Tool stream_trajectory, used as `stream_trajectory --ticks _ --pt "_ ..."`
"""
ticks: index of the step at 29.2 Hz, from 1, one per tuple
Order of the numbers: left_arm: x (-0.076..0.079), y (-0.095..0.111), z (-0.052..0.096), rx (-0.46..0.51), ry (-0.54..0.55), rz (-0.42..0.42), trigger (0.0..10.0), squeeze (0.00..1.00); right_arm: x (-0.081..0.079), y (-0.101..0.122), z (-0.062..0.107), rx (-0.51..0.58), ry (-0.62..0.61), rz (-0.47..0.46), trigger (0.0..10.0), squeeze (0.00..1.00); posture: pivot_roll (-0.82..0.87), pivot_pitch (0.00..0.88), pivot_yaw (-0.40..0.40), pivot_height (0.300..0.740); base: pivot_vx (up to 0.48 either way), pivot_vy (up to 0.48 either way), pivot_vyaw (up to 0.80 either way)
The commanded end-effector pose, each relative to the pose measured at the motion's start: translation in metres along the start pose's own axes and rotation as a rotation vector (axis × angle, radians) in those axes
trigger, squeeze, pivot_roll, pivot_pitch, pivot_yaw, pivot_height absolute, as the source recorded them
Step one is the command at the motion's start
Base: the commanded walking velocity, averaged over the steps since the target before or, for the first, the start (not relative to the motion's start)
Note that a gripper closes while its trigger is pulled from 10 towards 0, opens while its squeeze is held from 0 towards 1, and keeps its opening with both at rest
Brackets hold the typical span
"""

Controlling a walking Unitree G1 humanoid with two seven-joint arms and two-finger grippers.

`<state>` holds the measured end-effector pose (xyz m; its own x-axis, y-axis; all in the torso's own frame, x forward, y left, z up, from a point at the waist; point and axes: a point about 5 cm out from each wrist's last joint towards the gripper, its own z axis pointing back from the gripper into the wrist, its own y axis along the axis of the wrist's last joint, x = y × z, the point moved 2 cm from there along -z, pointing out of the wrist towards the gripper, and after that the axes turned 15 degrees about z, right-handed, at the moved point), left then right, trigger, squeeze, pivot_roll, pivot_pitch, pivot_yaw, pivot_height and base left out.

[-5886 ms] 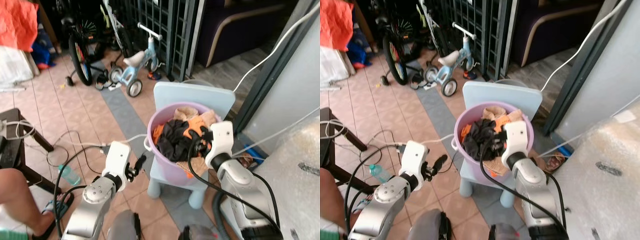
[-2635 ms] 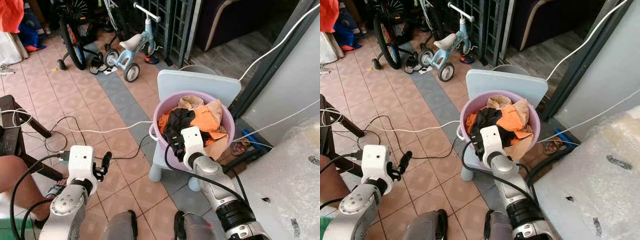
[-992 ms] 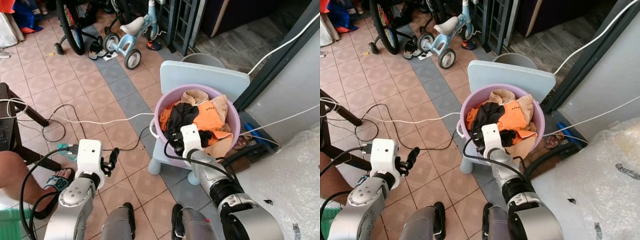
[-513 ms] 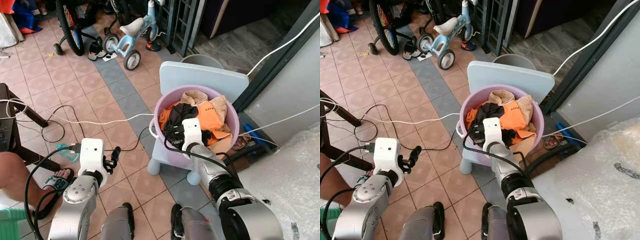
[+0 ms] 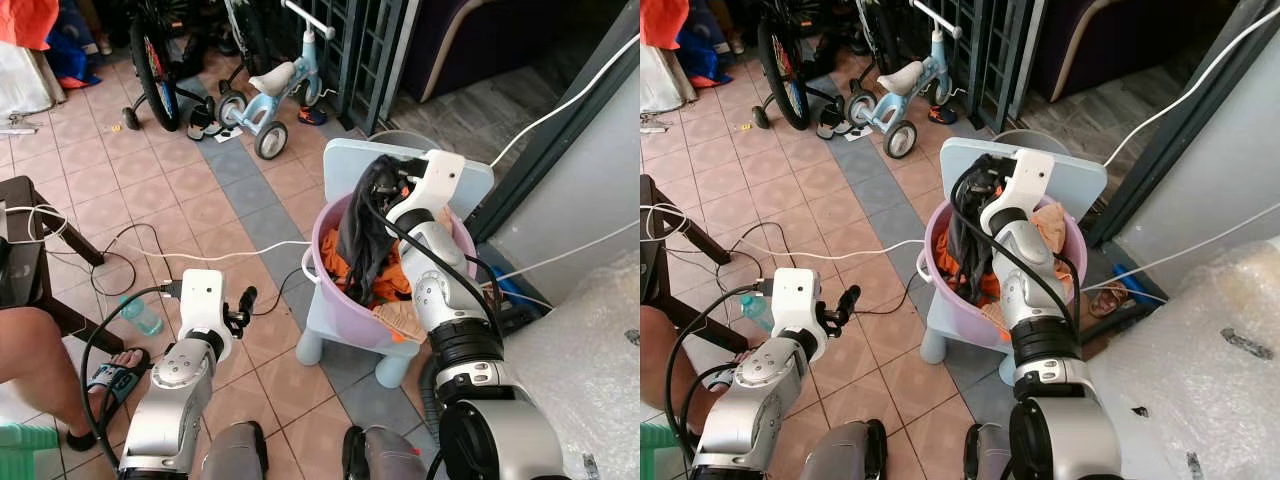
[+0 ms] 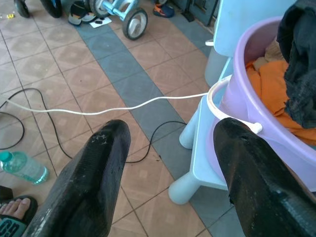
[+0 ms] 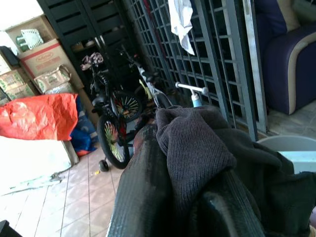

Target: Clothes washing

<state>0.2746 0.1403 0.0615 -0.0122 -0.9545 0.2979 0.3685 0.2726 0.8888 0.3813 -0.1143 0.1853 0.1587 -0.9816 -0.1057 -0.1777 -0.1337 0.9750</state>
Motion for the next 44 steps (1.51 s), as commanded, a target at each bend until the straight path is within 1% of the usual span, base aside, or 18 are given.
stream_trajectory --ticks 1,2,3,4,6,8,10,12,13,14,15,16,18,20,26,30,35,44 --pt "0.005 -0.002 -0.004 -0.002 -0.011 0.019 10.0 0.0 0.018 0.02 0.01 0.081 -0.068 0.015 0.0 0.0 -0.02 0.0 0.009 0.74 0.0 0.0 0.0" --pt "0.006 0.0 -0.006 0.002 -0.014 0.028 10.0 0.0 0.021 0.029 0.014 0.112 -0.077 0.051 0.0 0.0 -0.03 0.0 0.017 0.74 0.0 0.0 0.0" --pt "0.006 0.0 -0.006 0.002 -0.014 0.028 10.0 0.0 0.021 0.029 0.014 0.112 -0.077 0.051 0.0 0.0 -0.03 0.0 0.017 0.74 0.0 0.0 0.0" --pt "0.007 0.004 -0.009 0.022 -0.016 0.022 10.0 0.0 0.029 0.049 0.024 0.183 -0.101 0.149 0.0 0.0 -0.04 0.0 0.022 0.74 0.0 0.0 0.0" --pt "0.008 0.005 -0.012 0.027 -0.02 0.019 10.0 0.0 0.038 0.063 0.035 0.223 -0.138 0.218 0.0 0.0 -0.06 0.0 0.028 0.74 0.0 0.0 0.0" --pt "0.009 0.006 -0.014 0.027 -0.027 0.018 10.0 0.0 0.045 0.069 0.042 0.233 -0.172 0.265 0.0 0.0 -0.07 0.0 0.028 0.74 0.0 0.0 0.0" --pt "0.011 0.009 -0.017 0.041 -0.034 0.001 10.0 0.0 0.058 0.067 0.054 0.204 -0.218 0.312 0.0 0.0 -0.09 0.0 0.033 0.74 0.0 0.0 0.0" --pt "0.011 0.009 -0.018 0.044 -0.036 0.002 10.0 0.0 0.061 0.065 0.058 0.192 -0.221 0.319 0.0 0.0 -0.09 0.0 0.033 0.74 0.0 0.0 0.0" --pt "0.013 0.011 -0.019 0.049 -0.041 0.007 10.0 0.0 0.064 0.057 0.063 0.151 -0.228 0.348 6.7 0.0 -0.1 0.0 0.036 0.74 0.0 0.0 0.0" --pt "0.017 0.013 -0.021 0.061 -0.054 0.022 10.0 0.0 0.069 0.043 0.073 0.083 -0.236 0.366 10.0 0.0 -0.11 0.005 0.035 0.74 0.0 0.0 -0.72" --pt "0.019 0.015 -0.022 0.069 -0.062 0.027 10.0 0.0 0.069 0.036 0.076 0.057 -0.231 0.371 10.0 0.0 -0.12 0.009 0.035 0.74 0.0 0.0 -0.75" --pt "0.019 0.015 -0.022 0.069 -0.062 0.027 10.0 0.0 0.069 0.036 0.076 0.057 -0.231 0.371 10.0 0.0 -0.12 0.009 0.035 0.74 0.0 0.0 -0.75" --pt "0.023 0.019 -0.023 0.083 -0.075 0.044 10.0 0.0 0.062 0.027 0.081 0.021 -0.202 0.401 10.0 0.0 -0.12 0.016 0.036 0.74 0.0 0.0 -0.75" --pt "0.026 0.02 -0.024 0.093 -0.083 0.055 10.0 0.0 0.05 0.017 0.084 -0.012 -0.159 0.413 10.0 0.0 -0.12 0.022 0.032 0.74 0.0 0.0 -0.75" --pt "0.029 0.021 -0.021 0.106 -0.117 0.058 10.0 0.0 0.037 0.009 0.084 -0.038 -0.124 0.394 10.0 0.0 -0.11 0.022 0.027 0.74 0.0 0.0 -0.75" --pt "0.031 0.021 -0.021 0.106 -0.119 0.049 10.0 0.0 0.036 0.01 0.08 -0.03 -0.115 0.386 10.0 0.0 -0.1 0.024 0.027 0.74 0.0 0.0 -0.75" --pt "0.03 0.021 -0.021 0.101 -0.121 0.046 10.0 0.0 0.036 0.011 0.076 -0.026 -0.113 0.393 10.0 0.0 -0.1 0.03 0.03 0.74 -0.276 0.0 0.0" --pt "0.027 0.019 -0.02 0.096 -0.115 0.042 10.0 0.0 0.034 0.009 0.076 -0.034 -0.11 0.387 10.0 0.0 -0.1 0.041 0.03 0.74 -0.287 0.0 0.0"
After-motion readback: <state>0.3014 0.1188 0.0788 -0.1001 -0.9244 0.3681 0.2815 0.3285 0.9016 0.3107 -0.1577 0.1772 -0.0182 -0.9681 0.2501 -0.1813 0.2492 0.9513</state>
